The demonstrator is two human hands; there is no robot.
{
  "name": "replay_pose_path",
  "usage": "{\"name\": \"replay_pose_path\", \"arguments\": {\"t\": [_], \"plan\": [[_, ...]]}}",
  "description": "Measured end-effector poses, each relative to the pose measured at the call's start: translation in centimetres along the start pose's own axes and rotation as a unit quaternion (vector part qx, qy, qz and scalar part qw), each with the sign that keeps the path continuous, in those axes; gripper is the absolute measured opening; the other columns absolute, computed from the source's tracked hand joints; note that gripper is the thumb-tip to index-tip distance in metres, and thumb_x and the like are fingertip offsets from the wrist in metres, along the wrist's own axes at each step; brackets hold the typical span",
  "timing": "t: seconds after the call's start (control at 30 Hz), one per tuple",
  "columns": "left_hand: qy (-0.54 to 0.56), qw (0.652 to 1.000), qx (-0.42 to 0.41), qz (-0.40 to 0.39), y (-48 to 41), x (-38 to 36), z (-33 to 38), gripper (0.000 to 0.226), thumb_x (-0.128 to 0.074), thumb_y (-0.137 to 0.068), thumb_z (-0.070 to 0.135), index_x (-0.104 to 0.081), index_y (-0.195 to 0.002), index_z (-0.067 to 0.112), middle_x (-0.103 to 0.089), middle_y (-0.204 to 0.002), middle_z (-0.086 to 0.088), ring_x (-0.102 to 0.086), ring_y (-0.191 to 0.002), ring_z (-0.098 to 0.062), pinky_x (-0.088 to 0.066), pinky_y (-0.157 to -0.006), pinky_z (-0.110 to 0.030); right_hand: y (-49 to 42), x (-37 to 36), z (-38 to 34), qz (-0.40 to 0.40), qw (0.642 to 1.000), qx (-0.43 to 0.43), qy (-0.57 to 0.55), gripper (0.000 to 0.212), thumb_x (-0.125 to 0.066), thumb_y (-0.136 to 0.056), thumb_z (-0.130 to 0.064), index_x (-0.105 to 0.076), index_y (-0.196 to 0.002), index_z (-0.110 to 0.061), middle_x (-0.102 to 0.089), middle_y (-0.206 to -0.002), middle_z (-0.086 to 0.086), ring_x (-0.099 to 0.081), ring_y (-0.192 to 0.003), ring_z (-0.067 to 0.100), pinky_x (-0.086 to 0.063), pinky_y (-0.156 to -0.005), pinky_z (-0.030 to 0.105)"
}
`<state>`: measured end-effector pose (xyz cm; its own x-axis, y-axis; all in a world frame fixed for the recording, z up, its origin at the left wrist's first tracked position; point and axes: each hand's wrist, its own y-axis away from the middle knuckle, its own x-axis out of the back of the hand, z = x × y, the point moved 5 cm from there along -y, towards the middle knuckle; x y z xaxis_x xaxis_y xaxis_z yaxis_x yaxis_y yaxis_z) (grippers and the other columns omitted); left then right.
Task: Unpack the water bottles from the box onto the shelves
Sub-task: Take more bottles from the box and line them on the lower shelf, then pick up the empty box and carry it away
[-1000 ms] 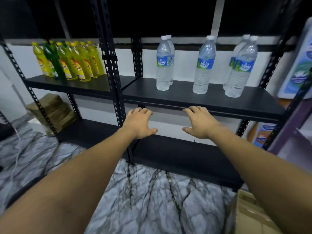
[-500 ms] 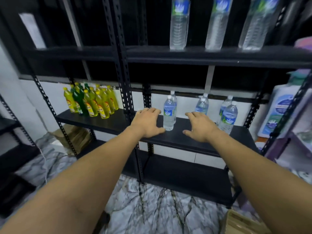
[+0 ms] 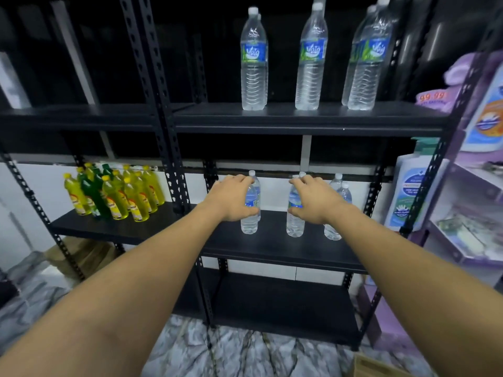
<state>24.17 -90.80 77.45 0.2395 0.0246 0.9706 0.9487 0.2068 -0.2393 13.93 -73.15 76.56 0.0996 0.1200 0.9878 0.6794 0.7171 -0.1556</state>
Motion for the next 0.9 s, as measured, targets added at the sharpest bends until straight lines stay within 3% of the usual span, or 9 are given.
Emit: {"name": "replay_pose_path", "arguments": {"t": [0.23,0.53,0.7,0.9], "plan": [[0.057,0.998,-0.031,0.012,-8.7,-0.8,2.6,0.078,-0.070,-0.085,0.054,-0.042,-0.149,0.019,-0.051,-0.149,-0.002,-0.046,-0.135,-0.028,-0.044,-0.107,-0.046,-5.0,1.7,6.4,0.024,0.999,-0.041,-0.009,0.075,-0.063,-0.095,-0.048,-0.031,-0.155,-0.018,-0.040,-0.149,0.011,-0.042,-0.135,0.035,-0.043,-0.109,0.047],[0.066,0.986,-0.149,-0.023,-18.9,-5.5,8.1,0.075,-0.071,-0.086,0.049,-0.042,-0.149,0.020,-0.050,-0.150,-0.001,-0.047,-0.135,-0.027,-0.045,-0.106,-0.045,-7.0,-1.1,16.1,-0.006,0.988,-0.151,-0.007,0.075,-0.065,-0.093,-0.045,-0.032,-0.154,-0.016,-0.042,-0.148,0.014,-0.041,-0.134,0.038,-0.043,-0.109,0.049],[0.084,0.962,-0.257,-0.040,-24.7,-8.9,12.8,0.072,-0.068,-0.087,0.050,-0.044,-0.148,0.020,-0.051,-0.149,-0.001,-0.049,-0.133,-0.027,-0.046,-0.104,-0.044,-7.2,-3.2,20.6,-0.001,0.971,-0.240,0.000,0.073,-0.063,-0.094,-0.044,-0.034,-0.153,-0.013,-0.043,-0.146,0.017,-0.045,-0.132,0.040,-0.044,-0.107,0.047],[0.136,0.908,-0.391,-0.064,-28.5,-12.9,20.3,0.063,-0.068,-0.087,0.046,-0.052,-0.141,0.017,-0.058,-0.139,-0.006,-0.054,-0.128,-0.030,-0.047,-0.100,-0.043,-3.7,-6.4,24.5,-0.006,0.932,-0.363,0.000,0.064,-0.061,-0.095,-0.043,-0.039,-0.146,-0.010,-0.044,-0.141,0.018,-0.045,-0.127,0.042,-0.045,-0.103,0.051]]}}
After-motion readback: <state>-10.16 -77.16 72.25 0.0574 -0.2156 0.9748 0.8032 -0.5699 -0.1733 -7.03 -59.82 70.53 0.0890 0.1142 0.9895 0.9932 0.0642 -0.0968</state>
